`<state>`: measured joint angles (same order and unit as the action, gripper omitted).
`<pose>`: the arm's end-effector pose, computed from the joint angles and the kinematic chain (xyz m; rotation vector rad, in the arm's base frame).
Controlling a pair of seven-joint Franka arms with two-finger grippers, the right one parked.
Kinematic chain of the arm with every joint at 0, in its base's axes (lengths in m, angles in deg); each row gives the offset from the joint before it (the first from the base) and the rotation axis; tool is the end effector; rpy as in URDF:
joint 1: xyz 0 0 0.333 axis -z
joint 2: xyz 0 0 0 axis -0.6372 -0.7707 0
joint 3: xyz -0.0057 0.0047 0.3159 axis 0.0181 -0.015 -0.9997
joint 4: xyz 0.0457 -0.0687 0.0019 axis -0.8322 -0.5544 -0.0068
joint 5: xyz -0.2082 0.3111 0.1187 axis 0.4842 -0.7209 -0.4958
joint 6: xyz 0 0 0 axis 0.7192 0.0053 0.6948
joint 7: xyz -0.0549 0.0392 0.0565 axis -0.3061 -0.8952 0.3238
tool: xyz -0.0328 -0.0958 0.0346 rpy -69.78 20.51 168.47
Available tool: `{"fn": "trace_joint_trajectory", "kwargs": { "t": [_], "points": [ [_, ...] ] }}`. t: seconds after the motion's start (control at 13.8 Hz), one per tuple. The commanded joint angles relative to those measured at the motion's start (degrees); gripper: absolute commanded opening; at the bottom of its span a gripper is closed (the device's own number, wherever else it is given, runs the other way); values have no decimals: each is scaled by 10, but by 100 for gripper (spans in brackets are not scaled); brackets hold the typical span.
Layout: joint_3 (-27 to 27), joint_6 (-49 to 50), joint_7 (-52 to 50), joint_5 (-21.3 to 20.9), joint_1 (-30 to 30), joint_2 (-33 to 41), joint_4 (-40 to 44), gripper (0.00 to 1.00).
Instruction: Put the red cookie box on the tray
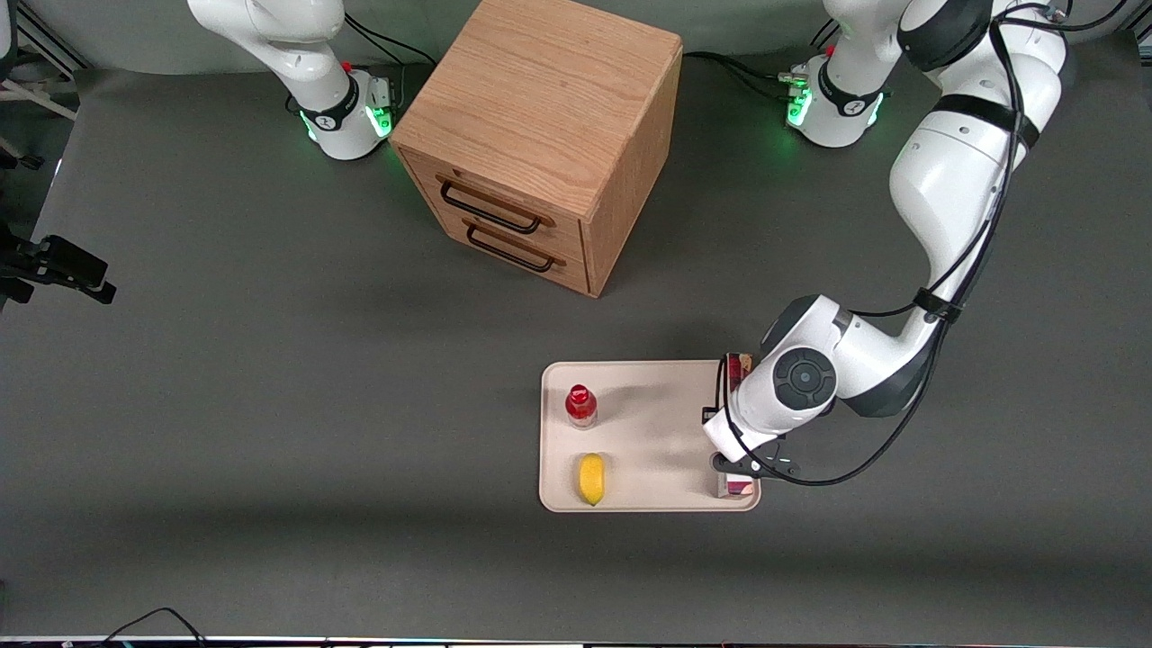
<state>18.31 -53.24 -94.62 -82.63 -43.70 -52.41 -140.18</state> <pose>0.6737 -0.2723 0.2288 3.0994 -0.1850 0.0062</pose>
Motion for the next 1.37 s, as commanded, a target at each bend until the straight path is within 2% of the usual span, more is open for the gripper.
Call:
{"fn": "trace_joint_trajectory", "kwargs": {
  "t": [0.0,0.22,0.36,0.51,0.58,0.72,0.8,1.01,1.08,1.3],
  "points": [
    [3,4,-9,-12,-6,16,2,100],
    [10,60,-4,-3,-22,57,16,100],
    [29,179,32,23,-32,76,75,100],
    [25,331,104,78,-35,95,182,100],
    [21,413,155,90,-39,111,230,100],
    [6,508,226,93,-54,156,274,100],
    [-9,531,244,97,-56,188,272,100],
    [-103,600,306,174,-53,273,258,100],
    [-139,611,331,186,-47,305,236,100],
    [-206,569,350,227,-23,425,89,100]
  ]
}}
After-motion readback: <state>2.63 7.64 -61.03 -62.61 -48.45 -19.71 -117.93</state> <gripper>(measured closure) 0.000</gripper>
